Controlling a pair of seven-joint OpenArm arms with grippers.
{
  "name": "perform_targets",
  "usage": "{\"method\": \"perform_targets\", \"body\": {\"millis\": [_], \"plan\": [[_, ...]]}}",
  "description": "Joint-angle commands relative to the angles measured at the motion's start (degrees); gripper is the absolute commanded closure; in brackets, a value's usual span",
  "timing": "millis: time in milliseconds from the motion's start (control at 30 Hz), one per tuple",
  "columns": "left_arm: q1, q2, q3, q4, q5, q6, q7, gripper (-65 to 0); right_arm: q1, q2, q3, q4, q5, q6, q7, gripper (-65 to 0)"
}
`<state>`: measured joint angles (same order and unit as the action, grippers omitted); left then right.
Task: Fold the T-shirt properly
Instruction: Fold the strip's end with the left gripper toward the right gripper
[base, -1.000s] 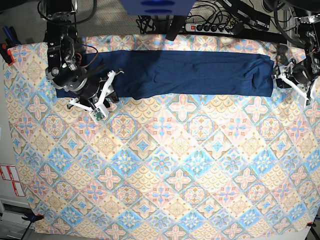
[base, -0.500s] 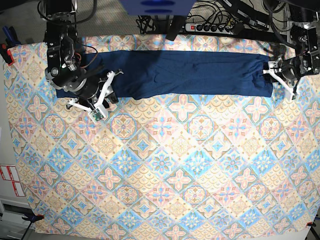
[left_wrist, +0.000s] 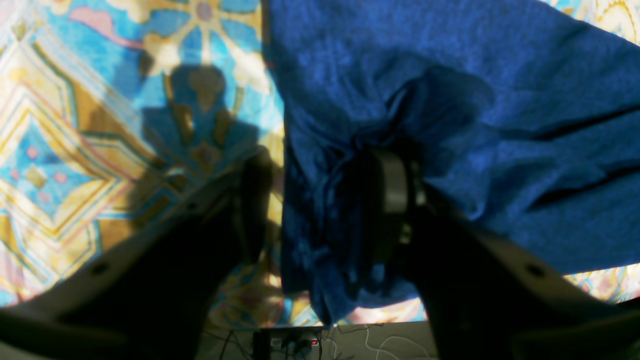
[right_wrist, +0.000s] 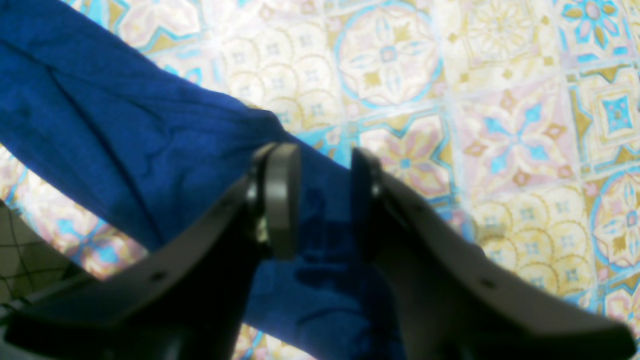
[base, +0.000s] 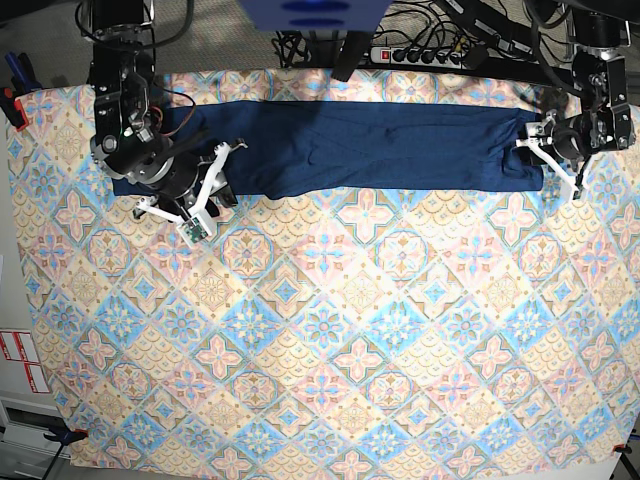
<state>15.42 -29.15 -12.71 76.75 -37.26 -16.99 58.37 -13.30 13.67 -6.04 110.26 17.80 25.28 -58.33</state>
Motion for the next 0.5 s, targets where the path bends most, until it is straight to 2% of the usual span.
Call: {"method": "perform_targets", "body": {"millis": [0, 100, 200, 300, 467], "plan": [[0.4, 0.4, 0.4, 0.0, -0.8, -1.9, 0.4, -22.2, 0.6, 0.4, 0.1, 1.1, 0.4, 0.2, 1.1, -17.5], [0.1, 0.4, 0.1, 0.0, -0.8, -6.9, 0.2, -10.9, 0.6, 0.4, 0.0, 1.1, 0.4, 0.2, 1.1, -17.5], [-0.1, 0.4, 0.0, 0.0, -0.8, -10.9, 0.2, -4.6, 0.6, 0.4, 0.2, 1.0, 0.4, 0.2, 1.1, -17.5], [-0.1, 0.4, -0.1, 0.0, -0.8, -11.5, 0.0, 0.0, 0.6, 0.4, 0.4, 1.0, 0.4, 0.2, 1.1, -17.5], [0.3, 0.4, -6.1, 2.5, -0.9, -11.6, 0.0, 0.0, 0.6, 0.5, 0.4, 1.0, 0.4, 0.2, 1.1, -17.5]]}}
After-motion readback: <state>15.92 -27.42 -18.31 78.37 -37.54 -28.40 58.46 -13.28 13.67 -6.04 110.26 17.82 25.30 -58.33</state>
